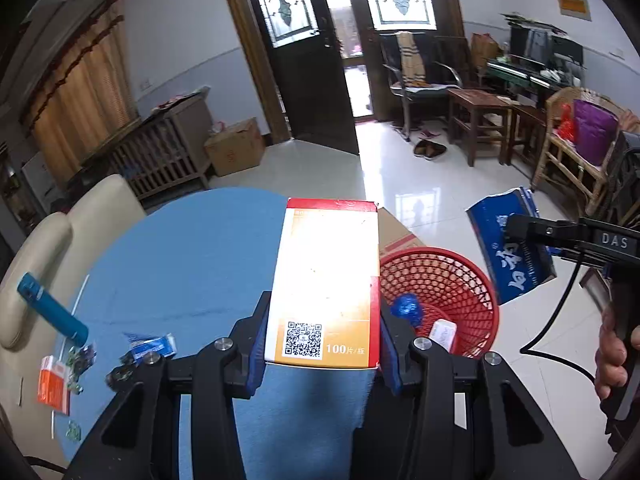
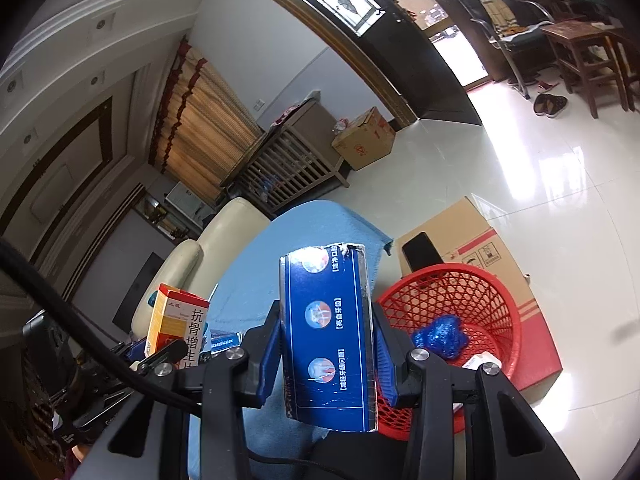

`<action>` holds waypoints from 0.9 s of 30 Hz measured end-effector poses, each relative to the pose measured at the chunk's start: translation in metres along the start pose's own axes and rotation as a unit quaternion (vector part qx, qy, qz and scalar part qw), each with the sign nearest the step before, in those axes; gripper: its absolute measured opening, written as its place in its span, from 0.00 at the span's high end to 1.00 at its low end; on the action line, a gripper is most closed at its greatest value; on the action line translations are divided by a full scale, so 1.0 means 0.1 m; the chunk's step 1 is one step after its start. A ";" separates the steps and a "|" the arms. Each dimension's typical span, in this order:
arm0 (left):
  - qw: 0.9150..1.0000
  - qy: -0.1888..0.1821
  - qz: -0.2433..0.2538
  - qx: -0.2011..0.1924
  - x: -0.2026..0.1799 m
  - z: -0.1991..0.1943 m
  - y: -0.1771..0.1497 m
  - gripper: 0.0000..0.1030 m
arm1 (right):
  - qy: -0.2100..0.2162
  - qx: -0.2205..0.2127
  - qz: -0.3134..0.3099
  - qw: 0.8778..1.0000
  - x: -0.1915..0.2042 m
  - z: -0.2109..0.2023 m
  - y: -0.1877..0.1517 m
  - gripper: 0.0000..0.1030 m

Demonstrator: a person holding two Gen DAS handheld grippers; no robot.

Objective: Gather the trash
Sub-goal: 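Carry the blue box and medicine box to the red basket with both tools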

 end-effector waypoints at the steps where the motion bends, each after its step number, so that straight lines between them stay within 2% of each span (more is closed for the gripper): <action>1: 1.000 -0.007 0.004 0.003 -0.05 0.03 0.01 0.53 | -0.002 -0.001 0.002 1.000 -0.02 -0.01 0.00 0.58; 7: 0.999 -0.026 0.023 0.016 -0.30 0.19 0.06 0.53 | -0.010 -0.004 0.023 1.000 -0.21 -0.06 -0.01 0.58; 18: 0.998 -0.021 0.058 0.016 -0.57 0.32 0.17 0.53 | -0.013 -0.017 0.041 0.999 -0.39 -0.17 0.02 0.58; 27: 0.997 -0.024 0.075 0.024 -0.72 0.48 0.17 0.53 | -0.030 -0.022 0.058 0.998 -0.52 -0.10 0.02 0.56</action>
Point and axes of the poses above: each gripper's, at about its wrist camera, not at the fingertips, and z roughly the way its jaws point, x to its left, y to its top, the point moved 3 cm from there along z, roughly the way its jaws point, and after that the axes turned 3 degrees about y, right-handed, at the moved point
